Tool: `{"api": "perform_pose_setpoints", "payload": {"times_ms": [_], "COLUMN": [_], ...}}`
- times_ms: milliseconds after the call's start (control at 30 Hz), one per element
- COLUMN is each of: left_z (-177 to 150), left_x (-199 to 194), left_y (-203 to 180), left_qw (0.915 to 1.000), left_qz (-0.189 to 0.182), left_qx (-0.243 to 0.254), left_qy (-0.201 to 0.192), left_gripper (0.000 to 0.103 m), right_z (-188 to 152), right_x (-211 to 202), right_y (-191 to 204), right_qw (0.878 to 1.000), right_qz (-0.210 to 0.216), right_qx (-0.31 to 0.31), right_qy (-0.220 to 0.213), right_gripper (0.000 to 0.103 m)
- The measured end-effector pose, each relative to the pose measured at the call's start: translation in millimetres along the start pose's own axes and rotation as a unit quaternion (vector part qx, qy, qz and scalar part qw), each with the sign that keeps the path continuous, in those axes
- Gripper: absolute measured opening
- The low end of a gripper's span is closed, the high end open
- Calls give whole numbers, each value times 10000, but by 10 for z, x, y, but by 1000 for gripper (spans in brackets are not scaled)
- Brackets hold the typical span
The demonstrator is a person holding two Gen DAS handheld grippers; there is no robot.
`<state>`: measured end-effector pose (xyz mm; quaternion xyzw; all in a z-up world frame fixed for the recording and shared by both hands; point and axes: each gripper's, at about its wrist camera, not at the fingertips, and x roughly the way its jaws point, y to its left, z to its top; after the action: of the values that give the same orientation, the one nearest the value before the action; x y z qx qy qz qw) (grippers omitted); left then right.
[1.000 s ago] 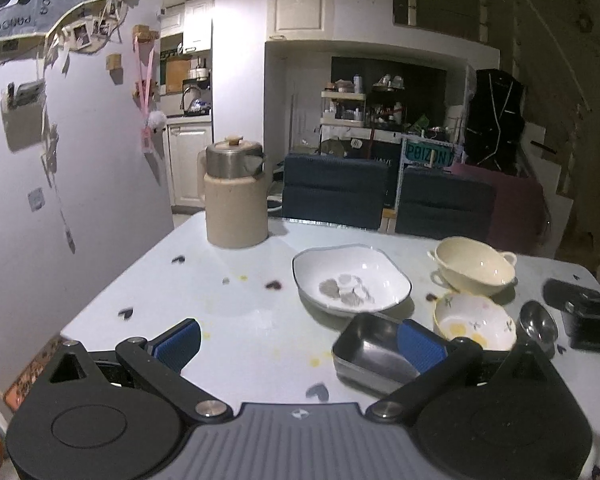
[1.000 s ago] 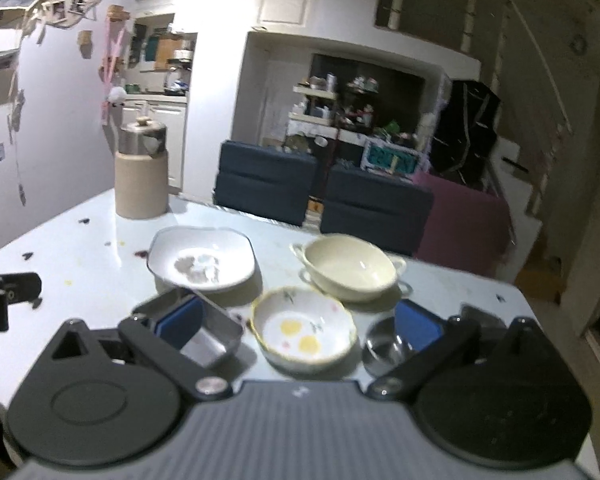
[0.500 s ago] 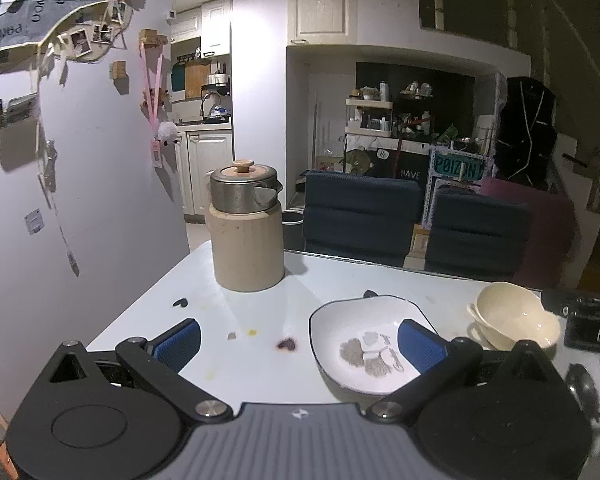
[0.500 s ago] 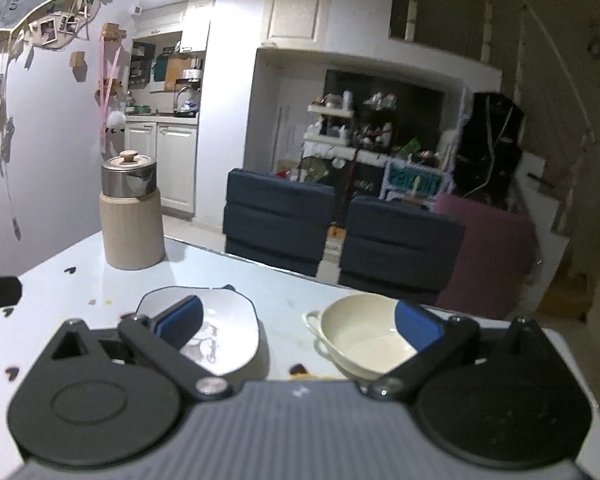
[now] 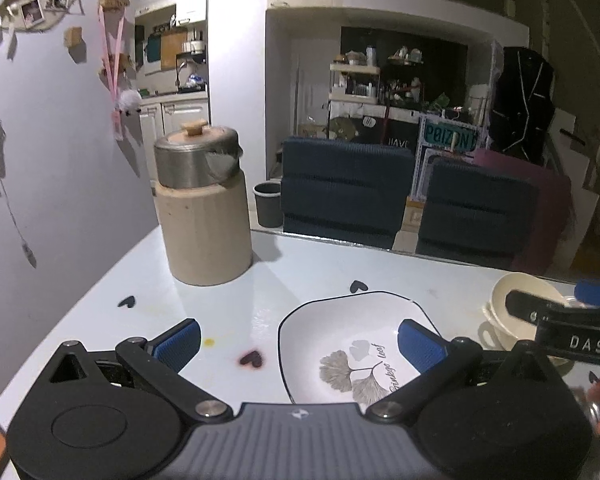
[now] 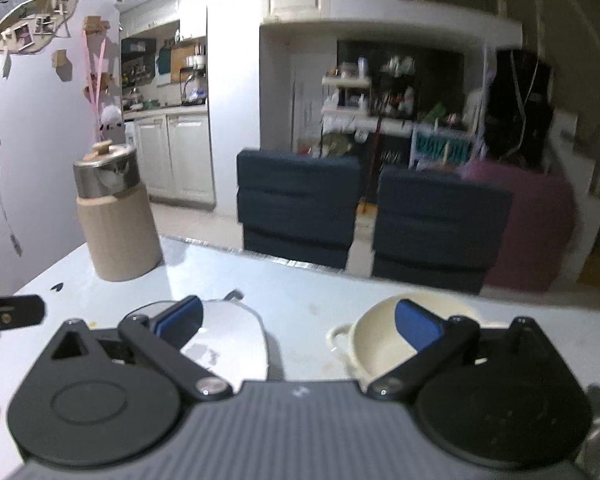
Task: Organize plates and bowls
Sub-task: 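Move both grippers toward the white ginkgo-leaf plate, then close the left gripper on the plate rim while the right gripper grips the rim too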
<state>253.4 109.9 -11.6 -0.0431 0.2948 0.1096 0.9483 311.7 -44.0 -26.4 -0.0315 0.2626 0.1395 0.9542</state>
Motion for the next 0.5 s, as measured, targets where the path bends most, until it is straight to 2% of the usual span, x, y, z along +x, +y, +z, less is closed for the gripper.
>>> {"api": "perform_pose_setpoints", "payload": {"times_ms": [100, 233, 333, 367, 500], "left_z": [-3, -45, -71, -88, -139], "left_x": [214, 473, 621, 659, 784], "left_y": [47, 175, 273, 308, 461], "left_qw": [9998, 9976, 9940, 9923, 9807], "left_qz": [-21, -215, -287, -351, -605], "left_qx": [-132, -544, -835, -932, -1470], "left_qy": [145, 369, 639, 743, 1141], "left_gripper": [103, 103, 103, 103, 103], "right_z": [-15, -79, -117, -154, -256], "right_x": [227, 469, 692, 750, 969], "right_y": [-28, -84, -87, -74, -102], "right_qw": [9994, 9972, 9930, 9916, 9837], "right_qz": [185, 375, 602, 610, 758], "right_qx": [80, 277, 402, 454, 673], "right_qy": [267, 593, 935, 1043, 1488], "right_gripper": [103, 101, 81, 71, 39]}}
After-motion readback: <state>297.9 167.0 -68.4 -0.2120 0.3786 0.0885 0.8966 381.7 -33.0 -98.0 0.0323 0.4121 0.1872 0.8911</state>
